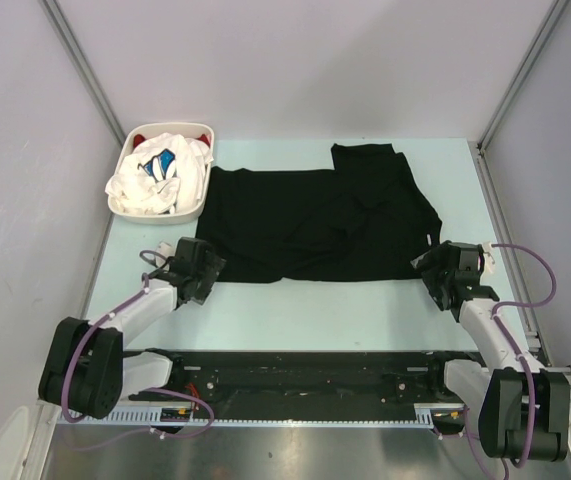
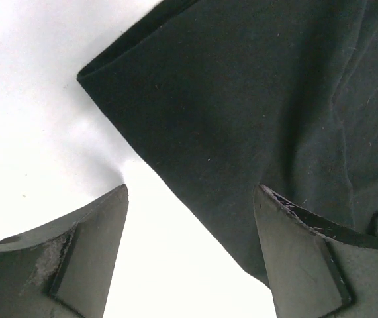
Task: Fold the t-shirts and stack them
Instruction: Fold the tshirt
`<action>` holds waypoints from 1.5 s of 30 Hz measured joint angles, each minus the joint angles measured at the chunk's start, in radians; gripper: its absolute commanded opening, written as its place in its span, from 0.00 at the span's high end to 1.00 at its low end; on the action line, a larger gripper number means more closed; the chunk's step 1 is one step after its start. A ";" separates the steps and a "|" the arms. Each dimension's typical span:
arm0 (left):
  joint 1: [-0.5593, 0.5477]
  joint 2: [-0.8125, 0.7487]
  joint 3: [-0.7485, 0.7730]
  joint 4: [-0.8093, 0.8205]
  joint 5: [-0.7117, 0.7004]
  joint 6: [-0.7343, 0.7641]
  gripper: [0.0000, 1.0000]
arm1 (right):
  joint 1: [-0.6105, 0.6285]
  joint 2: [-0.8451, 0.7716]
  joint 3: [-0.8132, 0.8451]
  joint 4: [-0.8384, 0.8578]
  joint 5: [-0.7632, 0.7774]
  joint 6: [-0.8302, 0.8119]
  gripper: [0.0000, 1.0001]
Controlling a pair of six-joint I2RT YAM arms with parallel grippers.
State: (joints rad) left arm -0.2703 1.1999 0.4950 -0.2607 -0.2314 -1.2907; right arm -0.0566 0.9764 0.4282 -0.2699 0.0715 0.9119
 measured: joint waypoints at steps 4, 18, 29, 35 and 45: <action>0.001 0.007 0.000 -0.008 -0.004 -0.001 0.32 | 0.000 -0.001 0.000 -0.001 -0.007 0.000 0.00; 0.037 0.103 0.010 0.050 0.013 0.007 1.00 | -0.040 0.019 0.000 0.021 -0.028 -0.015 0.00; 0.104 0.038 -0.094 0.194 0.105 0.042 1.00 | -0.074 0.028 -0.002 0.031 -0.039 -0.038 0.02; 0.124 -0.014 -0.173 0.287 0.137 0.054 1.00 | -0.139 -0.006 -0.039 0.067 -0.122 -0.043 0.03; 0.169 -0.051 -0.273 0.440 0.209 0.060 1.00 | -0.203 -0.023 -0.146 0.193 -0.291 0.016 0.18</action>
State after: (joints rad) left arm -0.1013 1.1492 0.2222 0.1791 -0.0227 -1.2304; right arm -0.2592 0.9531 0.2821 -0.0772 -0.2199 0.9276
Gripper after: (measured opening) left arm 0.006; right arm 0.898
